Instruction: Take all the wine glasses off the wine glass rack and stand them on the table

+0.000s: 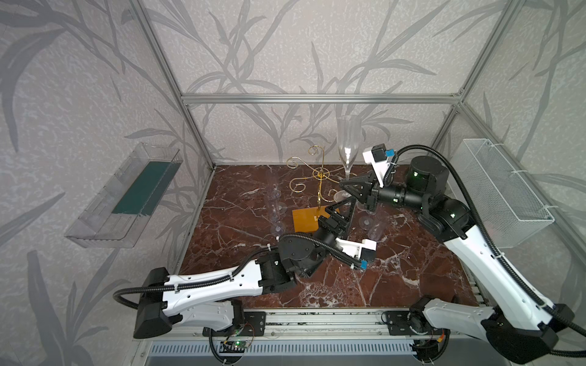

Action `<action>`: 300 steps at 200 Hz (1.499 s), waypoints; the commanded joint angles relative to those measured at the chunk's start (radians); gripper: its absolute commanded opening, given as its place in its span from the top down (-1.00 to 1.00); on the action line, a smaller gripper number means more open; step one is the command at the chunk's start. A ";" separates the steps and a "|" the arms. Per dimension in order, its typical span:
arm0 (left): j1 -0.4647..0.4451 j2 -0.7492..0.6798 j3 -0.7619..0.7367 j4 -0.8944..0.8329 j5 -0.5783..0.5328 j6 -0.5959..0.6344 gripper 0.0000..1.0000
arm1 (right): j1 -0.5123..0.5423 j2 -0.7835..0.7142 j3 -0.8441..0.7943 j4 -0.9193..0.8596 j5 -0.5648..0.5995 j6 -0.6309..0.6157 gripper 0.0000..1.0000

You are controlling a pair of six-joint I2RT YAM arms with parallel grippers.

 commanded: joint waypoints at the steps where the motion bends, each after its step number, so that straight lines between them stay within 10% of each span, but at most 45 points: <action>1: -0.020 -0.032 -0.003 0.068 -0.023 -0.024 -0.55 | 0.003 -0.039 0.000 0.056 0.046 -0.061 1.00; 102: -0.047 -0.283 0.227 -0.405 0.020 -0.881 -0.54 | 0.004 -0.152 -0.129 0.170 0.092 -0.211 1.00; 164: 0.200 -0.361 0.344 -0.673 0.315 -1.380 -0.60 | 0.100 -0.208 -0.257 0.195 0.073 -0.187 1.00; 224: 0.355 -0.280 0.372 -0.731 0.653 -1.656 -0.70 | 0.223 -0.219 -0.341 0.248 0.132 -0.179 1.00; 300: 0.428 -0.215 0.329 -0.579 0.825 -1.861 -0.70 | 0.295 -0.227 -0.413 0.312 0.185 -0.186 1.00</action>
